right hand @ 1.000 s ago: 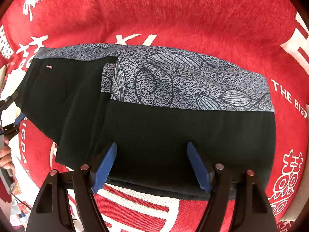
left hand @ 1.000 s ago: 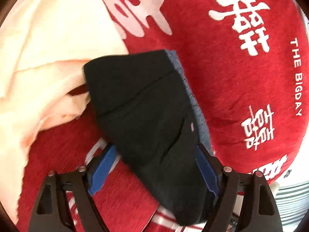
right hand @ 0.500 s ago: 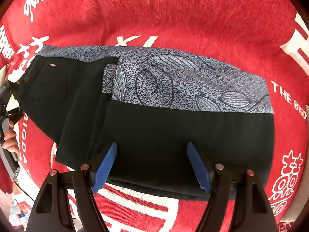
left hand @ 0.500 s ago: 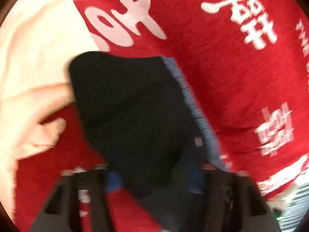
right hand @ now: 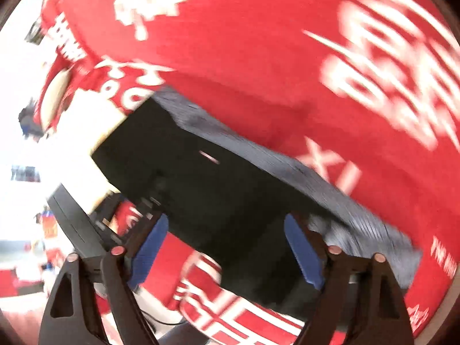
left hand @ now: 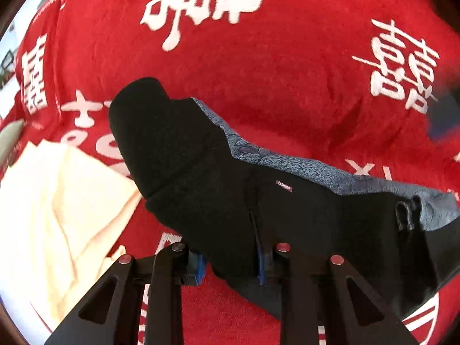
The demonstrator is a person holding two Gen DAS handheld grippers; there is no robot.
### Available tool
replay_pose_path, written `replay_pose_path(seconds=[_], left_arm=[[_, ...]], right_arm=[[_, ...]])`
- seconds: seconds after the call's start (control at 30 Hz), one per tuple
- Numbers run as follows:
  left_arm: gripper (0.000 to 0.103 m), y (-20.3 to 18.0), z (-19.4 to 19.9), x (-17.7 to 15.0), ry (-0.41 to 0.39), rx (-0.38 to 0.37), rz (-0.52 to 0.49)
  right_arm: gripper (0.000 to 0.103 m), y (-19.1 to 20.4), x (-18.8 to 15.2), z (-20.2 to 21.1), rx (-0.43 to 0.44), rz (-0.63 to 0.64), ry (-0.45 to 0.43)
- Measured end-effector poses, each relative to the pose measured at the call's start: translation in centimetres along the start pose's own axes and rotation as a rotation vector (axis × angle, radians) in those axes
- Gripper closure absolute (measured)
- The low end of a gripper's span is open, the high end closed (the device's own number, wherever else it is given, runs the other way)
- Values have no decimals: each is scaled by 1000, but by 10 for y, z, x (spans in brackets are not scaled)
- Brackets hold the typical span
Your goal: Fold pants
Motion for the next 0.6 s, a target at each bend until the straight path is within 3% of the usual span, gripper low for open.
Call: replay_pose_path(seconds=[0.23,0.43,0.6], left_arm=[[76,-4,1,3,5,13,-18],[76,-11,5,1,-17,29,-55],[76,-10,8,1,-20,28,-50]], right_arm=[[15,94,75,-64,61,87,227],[15,144,87,-125,-114,226,394],[16,143,79,-157,-253,252,482]])
Point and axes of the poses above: each gripper's, at about its wrist camera, not at the fingertips, and z roughly against the way its jaws point, y to its left, x to its top, the point moved 4 cm from there along -z, roughly the way its jaws point, and after that the axes turned 4 degrees about -z, right-handed, at the moved point
